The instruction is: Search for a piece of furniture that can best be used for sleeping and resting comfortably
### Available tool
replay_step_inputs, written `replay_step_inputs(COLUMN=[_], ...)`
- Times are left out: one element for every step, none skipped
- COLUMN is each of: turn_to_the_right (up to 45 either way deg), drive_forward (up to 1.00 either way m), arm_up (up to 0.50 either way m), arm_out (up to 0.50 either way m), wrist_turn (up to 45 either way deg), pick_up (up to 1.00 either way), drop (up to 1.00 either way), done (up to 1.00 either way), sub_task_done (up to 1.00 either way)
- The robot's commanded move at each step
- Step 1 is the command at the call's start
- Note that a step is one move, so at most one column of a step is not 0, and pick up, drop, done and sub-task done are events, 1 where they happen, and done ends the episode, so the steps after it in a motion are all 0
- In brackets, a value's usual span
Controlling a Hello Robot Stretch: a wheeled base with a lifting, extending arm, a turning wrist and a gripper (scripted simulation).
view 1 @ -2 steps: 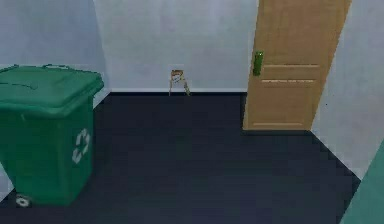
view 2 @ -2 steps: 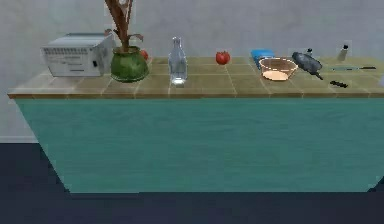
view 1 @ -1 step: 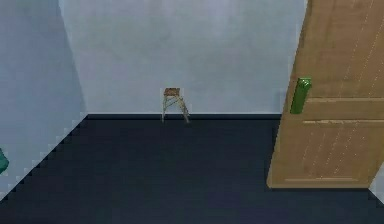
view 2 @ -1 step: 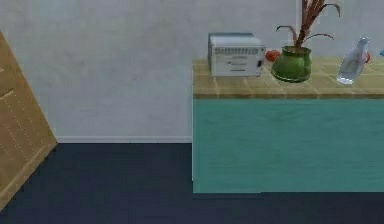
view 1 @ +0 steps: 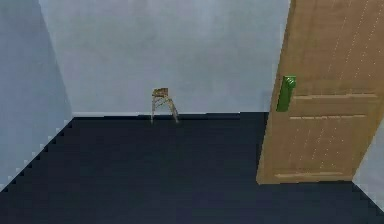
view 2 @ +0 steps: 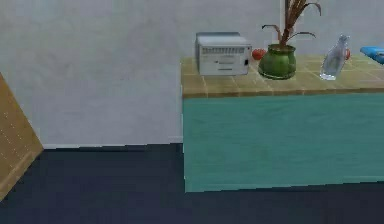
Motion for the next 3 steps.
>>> replay_step_inputs(turn_to_the_right=[0.0, 3.0, 0.0], drive_forward=[1.00, 0.00, 0.60], arm_up=[0.00, 0.00, 0.00], arm_out=[0.00, 0.00, 0.00], wrist_turn=[0.0, 0.0, 0.0], pick_up=[0.00, 0.00, 0.00], drop=[0.00, 0.00, 0.00], done=[0.00, 0.00, 0.00], sub_task_done=[0.00, 0.00, 0.00])
